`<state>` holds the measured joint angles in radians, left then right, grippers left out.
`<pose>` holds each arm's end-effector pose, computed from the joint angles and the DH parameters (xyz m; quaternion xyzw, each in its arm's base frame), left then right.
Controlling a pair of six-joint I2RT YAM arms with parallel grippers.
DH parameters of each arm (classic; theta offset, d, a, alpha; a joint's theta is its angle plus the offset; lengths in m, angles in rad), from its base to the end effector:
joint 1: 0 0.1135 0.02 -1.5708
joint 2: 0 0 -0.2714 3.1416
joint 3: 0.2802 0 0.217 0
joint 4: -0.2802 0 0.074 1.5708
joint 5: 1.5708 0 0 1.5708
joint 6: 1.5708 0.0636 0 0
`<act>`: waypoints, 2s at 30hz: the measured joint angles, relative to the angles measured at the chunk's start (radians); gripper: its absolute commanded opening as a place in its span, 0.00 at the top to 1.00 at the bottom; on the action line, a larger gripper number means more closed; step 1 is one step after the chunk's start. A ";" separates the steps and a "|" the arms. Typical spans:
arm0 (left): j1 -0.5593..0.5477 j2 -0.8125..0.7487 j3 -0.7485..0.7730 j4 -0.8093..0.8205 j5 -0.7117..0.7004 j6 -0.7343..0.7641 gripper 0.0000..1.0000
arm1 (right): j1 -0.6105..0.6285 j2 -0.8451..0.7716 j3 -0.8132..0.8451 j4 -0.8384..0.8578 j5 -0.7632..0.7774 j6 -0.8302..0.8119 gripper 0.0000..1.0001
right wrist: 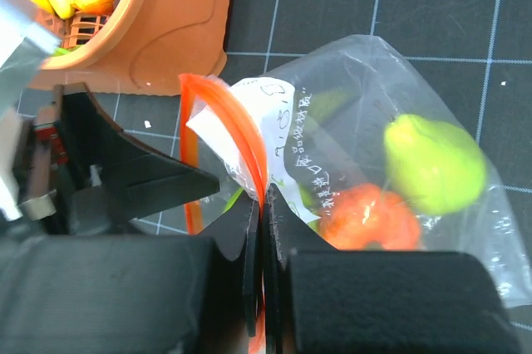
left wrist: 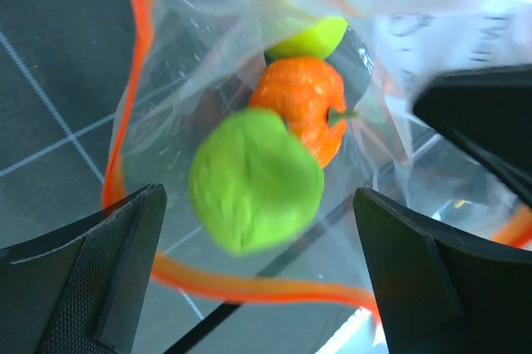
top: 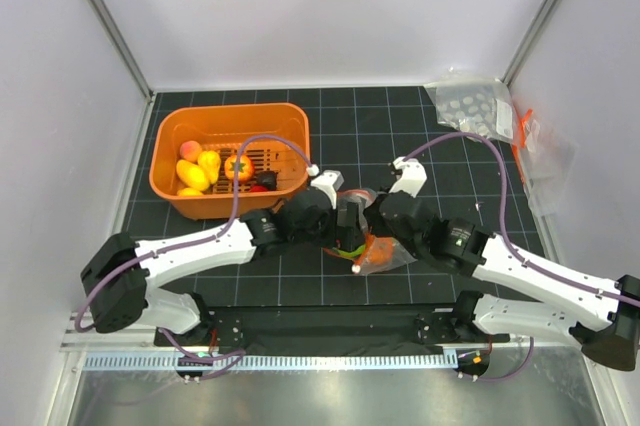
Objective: Place the food in the zip-top bag and seal the zipper
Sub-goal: Place the fake fruit in the zipper food storage bag, then adjust the zipper food storage bag at the center of the board.
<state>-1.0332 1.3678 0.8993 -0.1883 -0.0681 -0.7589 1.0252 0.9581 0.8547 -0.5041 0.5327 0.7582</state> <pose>0.1508 -0.2446 0.2548 0.1077 0.8905 -0.3253 0.2993 0.1227 0.1399 0.3002 0.0071 0.8636 0.2012 0.4622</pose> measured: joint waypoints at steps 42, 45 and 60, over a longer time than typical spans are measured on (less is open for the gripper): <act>-0.009 -0.078 0.223 -0.249 -0.235 -0.016 1.00 | 0.000 0.061 0.225 -0.383 0.003 -0.072 0.58; -0.009 -0.093 0.232 -0.266 -0.235 -0.010 1.00 | 0.000 0.052 0.238 -0.423 -0.005 -0.074 0.62; -0.009 -0.093 0.232 -0.333 -0.237 0.008 1.00 | 0.000 -0.005 0.243 -0.447 -0.083 -0.073 0.96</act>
<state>-1.0424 1.2743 1.1313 -0.5213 -0.3050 -0.7509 1.0252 0.9531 1.0977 -0.9512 0.4500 0.6849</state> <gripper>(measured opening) 0.017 0.097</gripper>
